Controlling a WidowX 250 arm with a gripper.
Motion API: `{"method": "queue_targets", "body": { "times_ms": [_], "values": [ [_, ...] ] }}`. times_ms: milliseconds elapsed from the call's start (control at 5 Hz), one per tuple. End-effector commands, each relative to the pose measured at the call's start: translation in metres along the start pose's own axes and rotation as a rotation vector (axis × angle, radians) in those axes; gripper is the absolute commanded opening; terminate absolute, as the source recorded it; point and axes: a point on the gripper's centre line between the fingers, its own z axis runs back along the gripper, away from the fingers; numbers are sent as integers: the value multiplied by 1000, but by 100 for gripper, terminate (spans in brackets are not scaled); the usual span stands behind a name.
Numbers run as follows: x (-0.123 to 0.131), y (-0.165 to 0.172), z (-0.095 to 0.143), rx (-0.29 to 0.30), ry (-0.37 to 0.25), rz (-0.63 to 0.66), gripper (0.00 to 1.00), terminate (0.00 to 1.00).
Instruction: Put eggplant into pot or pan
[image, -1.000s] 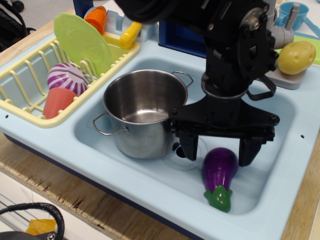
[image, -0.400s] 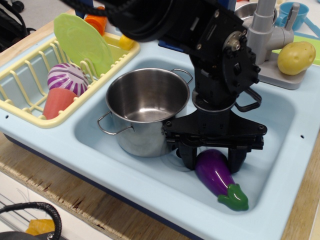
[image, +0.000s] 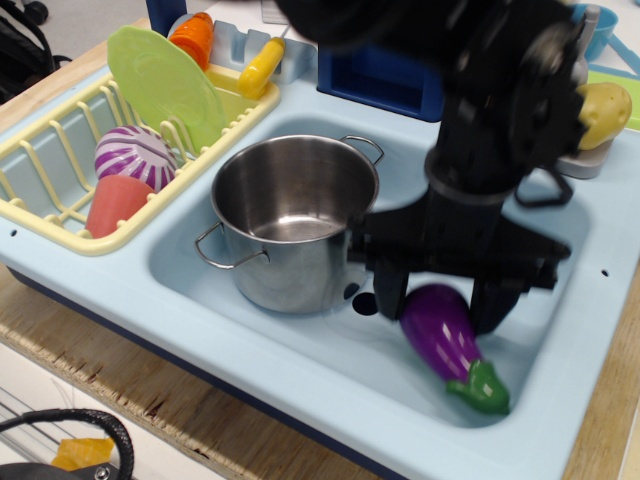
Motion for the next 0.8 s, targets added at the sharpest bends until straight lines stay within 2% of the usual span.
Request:
{"method": "queue_targets", "body": {
  "times_ms": [0, 200, 400, 600],
  "values": [
    [10, 6, 51, 37, -85, 24, 0, 0],
    [23, 19, 69, 70, -138, 39, 0, 0],
    [50, 45, 77, 83, -181, 60, 0, 0],
    [72, 70, 75, 62, -215, 75, 0, 0]
  ]
}}
